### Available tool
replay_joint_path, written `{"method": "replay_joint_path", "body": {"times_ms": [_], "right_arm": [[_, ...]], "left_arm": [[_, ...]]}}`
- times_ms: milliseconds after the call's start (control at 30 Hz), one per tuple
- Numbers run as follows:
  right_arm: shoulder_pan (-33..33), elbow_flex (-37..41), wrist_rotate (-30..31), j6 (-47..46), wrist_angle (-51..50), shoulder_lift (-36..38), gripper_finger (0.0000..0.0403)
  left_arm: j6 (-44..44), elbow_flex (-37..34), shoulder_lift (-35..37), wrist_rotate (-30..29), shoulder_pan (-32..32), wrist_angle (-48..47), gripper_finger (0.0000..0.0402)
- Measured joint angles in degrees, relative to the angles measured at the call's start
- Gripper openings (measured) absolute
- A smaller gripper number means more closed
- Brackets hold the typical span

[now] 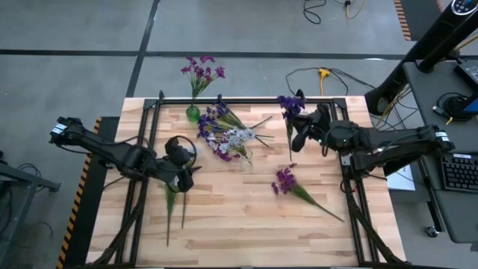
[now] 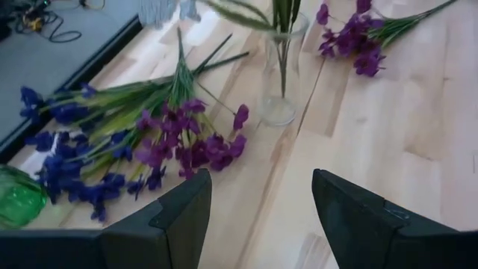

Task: Sort flowers into vase by color
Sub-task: Put the bottom blue flowers into the top transparent flower vase

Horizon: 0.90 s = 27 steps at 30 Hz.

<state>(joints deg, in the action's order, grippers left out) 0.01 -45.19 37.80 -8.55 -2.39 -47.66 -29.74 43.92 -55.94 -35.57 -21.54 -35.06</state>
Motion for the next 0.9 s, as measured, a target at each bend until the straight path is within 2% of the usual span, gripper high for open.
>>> {"method": "replay_joint_path", "body": {"times_ms": [100, 200, 367, 600, 900], "right_arm": [[-2.8, 0.0, -6.0, 3.6, 4.8, 0.0, 0.0033], [-7.1, 0.0, -14.6, 5.6, 8.6, -0.1, 0.0033], [-15.1, 0.0, -25.6, 8.5, 10.4, -0.1, 0.0033], [-23.8, 0.1, -28.8, 11.4, 15.6, -0.1, 0.0033], [-32.7, 1.0, -29.2, 10.1, 18.6, 1.3, 0.0033]], "left_arm": [[0.4, 1.3, 0.1, 0.0, 0.0, -2.5, 0.0216], [-0.2, 2.3, 0.1, 0.0, 0.0, -5.5, 0.0216], [-1.2, 2.2, 0.2, 0.0, 0.0, -7.0, 0.0216], [-2.4, 2.1, 0.2, -1.9, 0.0, -10.0, 0.0216], [-2.8, 2.5, 0.2, -2.5, 0.0, -14.6, 0.0216]]}}
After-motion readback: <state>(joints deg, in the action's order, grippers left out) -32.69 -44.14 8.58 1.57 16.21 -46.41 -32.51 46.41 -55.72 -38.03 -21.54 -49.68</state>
